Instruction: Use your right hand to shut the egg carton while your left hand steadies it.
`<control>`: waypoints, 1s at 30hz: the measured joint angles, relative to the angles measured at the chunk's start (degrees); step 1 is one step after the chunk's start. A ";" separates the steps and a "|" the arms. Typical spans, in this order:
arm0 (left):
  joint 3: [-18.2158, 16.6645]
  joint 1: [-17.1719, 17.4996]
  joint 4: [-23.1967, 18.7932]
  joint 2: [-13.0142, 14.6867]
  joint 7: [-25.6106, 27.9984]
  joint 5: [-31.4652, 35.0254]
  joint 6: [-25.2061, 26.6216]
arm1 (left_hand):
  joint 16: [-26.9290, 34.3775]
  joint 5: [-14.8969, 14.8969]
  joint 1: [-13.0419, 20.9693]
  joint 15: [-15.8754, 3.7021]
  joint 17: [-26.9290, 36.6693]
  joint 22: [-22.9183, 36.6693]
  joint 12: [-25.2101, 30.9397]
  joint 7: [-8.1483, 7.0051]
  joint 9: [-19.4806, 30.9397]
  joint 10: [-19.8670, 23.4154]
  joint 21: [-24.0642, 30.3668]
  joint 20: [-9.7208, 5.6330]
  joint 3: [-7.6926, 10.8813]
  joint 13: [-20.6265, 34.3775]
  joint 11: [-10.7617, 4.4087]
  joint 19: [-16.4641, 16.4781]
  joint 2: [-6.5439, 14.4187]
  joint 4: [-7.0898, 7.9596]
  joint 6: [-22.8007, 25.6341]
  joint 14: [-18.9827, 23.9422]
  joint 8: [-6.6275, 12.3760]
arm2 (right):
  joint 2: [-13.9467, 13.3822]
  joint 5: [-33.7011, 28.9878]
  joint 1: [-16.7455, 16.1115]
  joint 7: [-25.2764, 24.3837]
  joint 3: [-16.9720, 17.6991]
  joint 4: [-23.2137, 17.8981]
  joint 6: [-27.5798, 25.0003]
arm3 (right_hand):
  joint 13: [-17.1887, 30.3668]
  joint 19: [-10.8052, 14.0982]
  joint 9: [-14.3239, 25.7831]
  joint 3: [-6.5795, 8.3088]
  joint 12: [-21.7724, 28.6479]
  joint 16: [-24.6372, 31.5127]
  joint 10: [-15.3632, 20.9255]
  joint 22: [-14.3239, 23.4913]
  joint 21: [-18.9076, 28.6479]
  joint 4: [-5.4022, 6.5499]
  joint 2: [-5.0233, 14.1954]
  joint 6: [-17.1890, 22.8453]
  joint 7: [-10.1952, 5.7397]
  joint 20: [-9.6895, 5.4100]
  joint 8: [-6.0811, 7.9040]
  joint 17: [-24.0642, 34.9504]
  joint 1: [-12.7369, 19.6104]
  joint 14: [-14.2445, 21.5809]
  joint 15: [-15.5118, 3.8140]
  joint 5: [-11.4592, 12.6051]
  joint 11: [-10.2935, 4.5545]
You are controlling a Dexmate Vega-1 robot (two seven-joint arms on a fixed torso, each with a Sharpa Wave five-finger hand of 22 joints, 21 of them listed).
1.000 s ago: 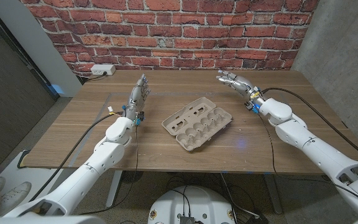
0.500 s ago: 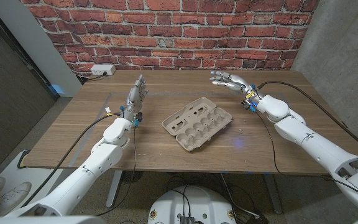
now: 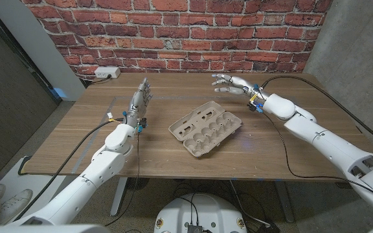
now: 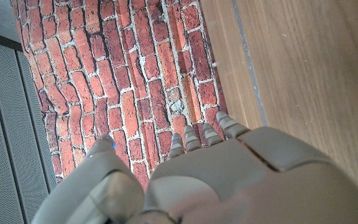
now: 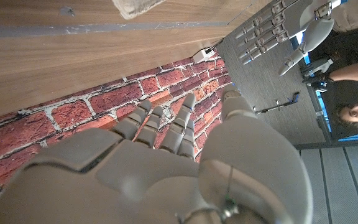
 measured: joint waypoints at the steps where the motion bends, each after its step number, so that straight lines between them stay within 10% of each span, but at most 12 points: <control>1: -0.03 0.06 -0.06 0.02 0.00 0.00 0.00 | 0.00 0.00 0.00 0.00 0.00 0.00 0.00 0.00 0.00 0.00 0.00 0.00 0.00 0.00 0.00 0.00 0.00 0.00 0.00 0.00 0.00 | 0.00 -0.72 0.00 -0.27 0.00 0.00 0.02 | 0.02 0.02 0.00 0.04 0.00 0.06 0.00 0.00 0.00 0.04 -0.05 -0.23 0.11 0.02 0.00 0.03 0.51 0.61 0.00 0.00 0.00; 14: 0.23 -0.42 0.37 -0.37 0.23 -0.11 0.43 | 0.00 0.00 0.00 0.00 0.00 0.00 0.00 0.01 0.00 0.62 0.00 -0.01 -0.21 0.00 0.62 -0.01 0.00 -0.22 -0.01 0.00 0.00 | -0.76 -9.18 2.86 -3.21 -2.64 -0.51 -0.11 | 0.82 1.23 -0.01 -0.21 -0.74 0.19 -3.11 0.00 0.24 0.29 0.49 -9.73 1.27 0.00 -1.27 0.02 2.10 1.19 -0.16 0.00 0.13; 30: 1.00 -1.14 1.28 -1.55 0.91 0.12 1.04 | 0.00 0.00 0.01 0.00 0.00 0.00 0.00 0.22 0.00 0.62 0.00 -0.32 -0.49 0.00 0.62 -0.32 0.01 0.00 0.20 0.00 0.00 | 0.05 -18.71 6.50 -7.71 -6.37 0.84 -1.72 | 1.34 1.86 -0.01 -0.21 -0.67 -0.02 -2.97 0.01 0.24 0.77 1.46 -9.54 1.20 0.20 -0.58 0.30 3.07 1.37 0.02 0.00 0.26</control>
